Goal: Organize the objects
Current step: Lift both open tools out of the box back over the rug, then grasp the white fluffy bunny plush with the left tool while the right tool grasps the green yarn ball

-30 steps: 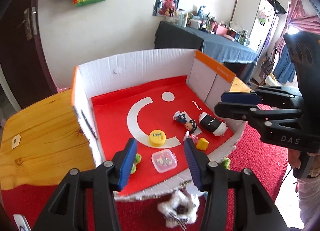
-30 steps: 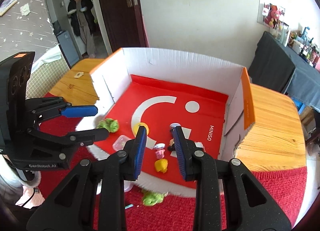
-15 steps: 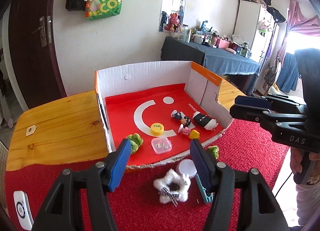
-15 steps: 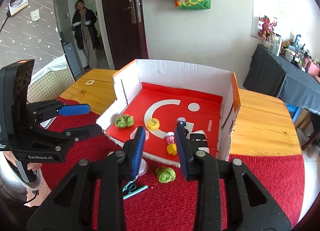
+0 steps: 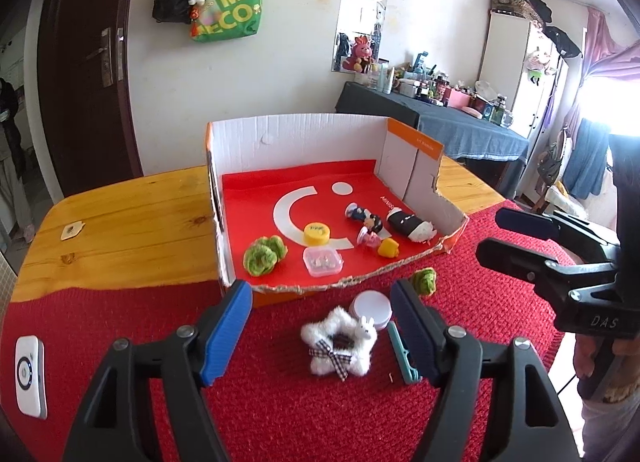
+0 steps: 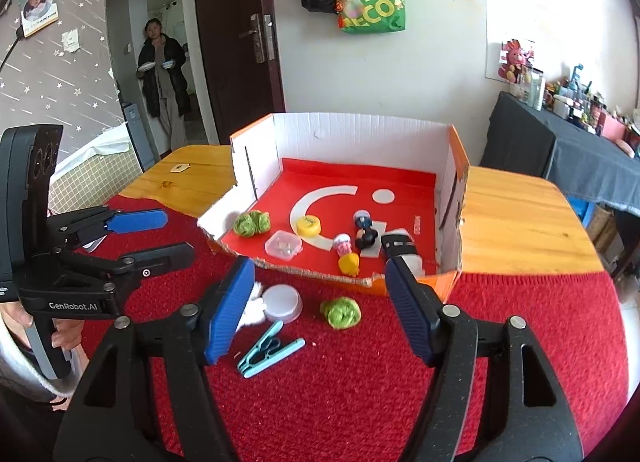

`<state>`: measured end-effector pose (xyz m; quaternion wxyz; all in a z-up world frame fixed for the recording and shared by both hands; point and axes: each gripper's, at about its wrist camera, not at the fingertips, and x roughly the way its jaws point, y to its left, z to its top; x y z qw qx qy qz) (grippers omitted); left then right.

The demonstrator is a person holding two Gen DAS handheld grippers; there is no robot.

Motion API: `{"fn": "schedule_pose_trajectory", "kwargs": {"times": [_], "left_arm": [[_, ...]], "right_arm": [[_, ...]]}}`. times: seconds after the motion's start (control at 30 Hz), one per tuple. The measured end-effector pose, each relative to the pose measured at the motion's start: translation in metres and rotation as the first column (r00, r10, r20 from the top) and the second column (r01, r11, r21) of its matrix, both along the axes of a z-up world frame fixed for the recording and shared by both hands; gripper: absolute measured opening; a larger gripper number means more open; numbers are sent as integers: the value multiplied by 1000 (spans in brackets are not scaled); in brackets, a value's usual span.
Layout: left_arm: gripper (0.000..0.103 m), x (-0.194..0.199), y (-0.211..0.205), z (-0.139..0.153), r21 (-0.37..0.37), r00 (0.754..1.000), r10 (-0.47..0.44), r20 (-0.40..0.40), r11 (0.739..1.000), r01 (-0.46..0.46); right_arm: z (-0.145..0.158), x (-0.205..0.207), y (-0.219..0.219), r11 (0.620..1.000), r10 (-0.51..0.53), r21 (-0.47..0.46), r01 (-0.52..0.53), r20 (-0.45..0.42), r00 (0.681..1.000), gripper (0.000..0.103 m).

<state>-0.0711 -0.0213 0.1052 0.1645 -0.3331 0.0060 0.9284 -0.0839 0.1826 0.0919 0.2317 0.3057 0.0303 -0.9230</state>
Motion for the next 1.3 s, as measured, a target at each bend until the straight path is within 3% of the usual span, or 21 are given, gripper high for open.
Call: {"fn": "schedule_pose_trajectory", "kwargs": {"times": [0.43,0.83,1.3], "left_arm": [[88,12,1,-34,13,997,66,32,998,-67],[88,7,2,-67,20,989,67,135,997,-70],[89,-3,5,-75,26,980,44,193,998,-50]], "right_arm": [[-34,5,11,998,-65,-14,65,22,998,80],[-65,5,12,995,-100,14,100,70,992,82],[-69,-2,12,995,-100,34,97,101,990,82]]}}
